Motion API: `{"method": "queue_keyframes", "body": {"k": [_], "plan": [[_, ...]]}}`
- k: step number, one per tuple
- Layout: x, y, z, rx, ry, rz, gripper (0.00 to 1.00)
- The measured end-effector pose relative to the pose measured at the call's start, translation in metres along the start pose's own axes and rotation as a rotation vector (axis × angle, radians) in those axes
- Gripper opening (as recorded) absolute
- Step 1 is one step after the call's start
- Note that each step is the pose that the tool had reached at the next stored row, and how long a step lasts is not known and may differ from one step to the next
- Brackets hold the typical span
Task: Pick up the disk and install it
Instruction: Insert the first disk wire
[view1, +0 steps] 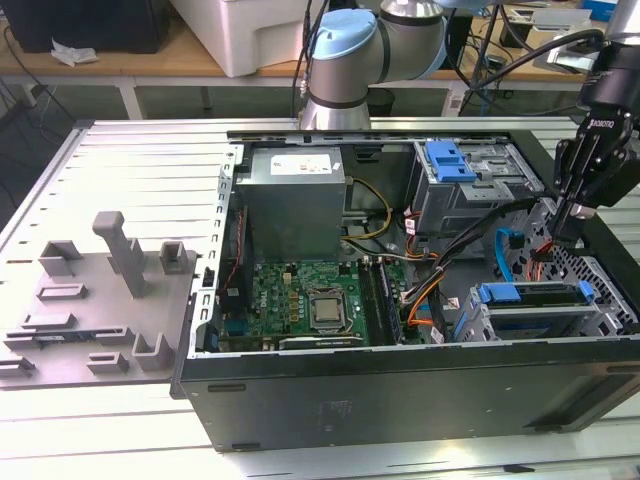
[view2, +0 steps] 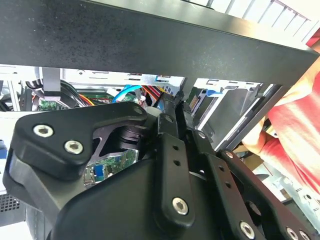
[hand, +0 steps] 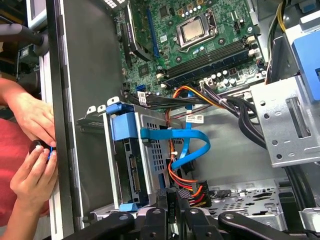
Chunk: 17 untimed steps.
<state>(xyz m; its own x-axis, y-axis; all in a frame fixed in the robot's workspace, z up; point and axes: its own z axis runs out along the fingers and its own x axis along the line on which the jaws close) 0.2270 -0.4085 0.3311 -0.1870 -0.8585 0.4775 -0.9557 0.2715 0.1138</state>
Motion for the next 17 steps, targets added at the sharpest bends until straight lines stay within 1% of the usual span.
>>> {"method": "queue_keyframes", "body": {"k": [3, 4, 7, 8, 11, 13, 17], "plan": [[-0.0015, 0.0009, -0.0008, 0.0005, 0.0023, 0.001, 0.20], [-0.0031, 0.0016, -0.0016, 0.0009, 0.0045, 0.001, 0.20], [-0.0058, 0.0031, -0.0029, 0.0027, 0.0135, 0.003, 0.20], [-0.0068, 0.0034, -0.0033, 0.0037, 0.0187, 0.004, 0.20], [-0.0078, 0.0038, -0.0038, 0.0049, 0.0251, 0.006, 0.20], [-0.0084, 0.0039, -0.0040, 0.0057, 0.0280, 0.007, 0.20], [-0.0100, 0.0040, -0.0031, 0.0075, 0.0314, 0.008, 0.20]]}}
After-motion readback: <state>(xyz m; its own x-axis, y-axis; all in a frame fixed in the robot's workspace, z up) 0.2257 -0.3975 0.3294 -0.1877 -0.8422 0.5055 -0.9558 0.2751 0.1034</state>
